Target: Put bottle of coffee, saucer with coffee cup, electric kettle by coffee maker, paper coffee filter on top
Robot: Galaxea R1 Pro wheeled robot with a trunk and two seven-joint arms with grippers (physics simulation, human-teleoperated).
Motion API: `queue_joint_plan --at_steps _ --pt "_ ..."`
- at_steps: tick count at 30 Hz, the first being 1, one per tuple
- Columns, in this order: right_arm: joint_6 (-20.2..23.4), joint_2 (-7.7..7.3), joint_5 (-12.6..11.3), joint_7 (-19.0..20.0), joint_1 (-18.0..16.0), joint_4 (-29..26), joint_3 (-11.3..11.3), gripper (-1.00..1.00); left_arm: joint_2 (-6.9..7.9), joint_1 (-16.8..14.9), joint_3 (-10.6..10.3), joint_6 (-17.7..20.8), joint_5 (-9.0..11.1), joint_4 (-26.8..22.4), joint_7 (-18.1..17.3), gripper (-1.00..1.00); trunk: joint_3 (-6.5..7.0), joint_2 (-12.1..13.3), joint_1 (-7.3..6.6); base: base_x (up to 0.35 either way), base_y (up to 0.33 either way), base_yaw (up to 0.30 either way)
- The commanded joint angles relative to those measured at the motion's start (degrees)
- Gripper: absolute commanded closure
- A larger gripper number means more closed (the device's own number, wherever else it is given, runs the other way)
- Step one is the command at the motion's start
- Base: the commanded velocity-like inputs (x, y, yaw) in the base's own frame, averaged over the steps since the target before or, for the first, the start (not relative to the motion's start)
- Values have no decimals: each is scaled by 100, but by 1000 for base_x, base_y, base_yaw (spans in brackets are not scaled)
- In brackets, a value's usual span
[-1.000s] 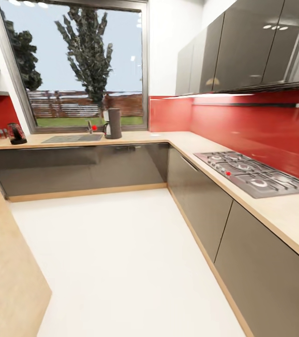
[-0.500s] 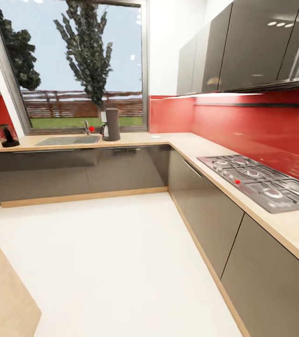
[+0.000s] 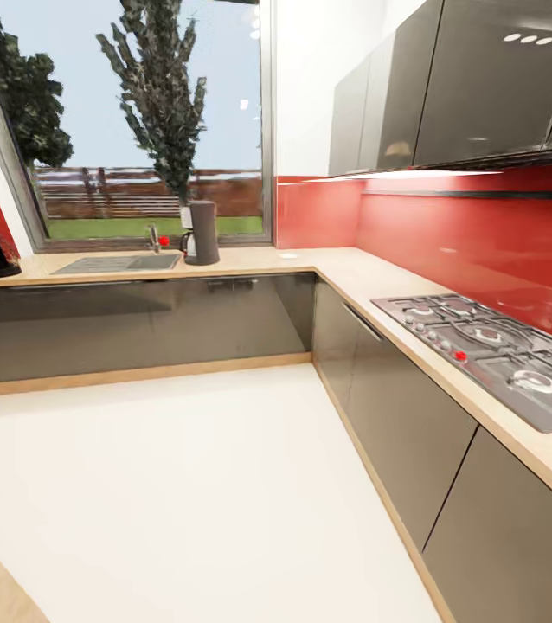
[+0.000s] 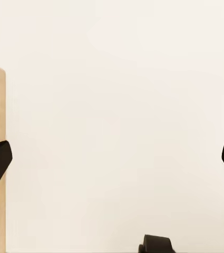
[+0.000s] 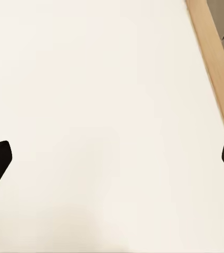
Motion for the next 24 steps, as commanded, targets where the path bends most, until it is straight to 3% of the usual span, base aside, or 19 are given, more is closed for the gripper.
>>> queue_joint_plan --at_steps 1,12,24 --pt "-8 0 5 -2 1 -7 1 -100 -1 -4 12 -19 -2 4 2 -100 -4 -2 4 337 0 0" --pt "-8 0 5 -7 1 -11 1 -100 -1 -3 7 -19 -18 4 2 -100 -4 -2 4 337 -13 62" --pt "-8 0 5 -4 1 -12 1 -100 -1 -4 9 -19 -18 4 2 -100 -4 -2 4 337 -111 207"
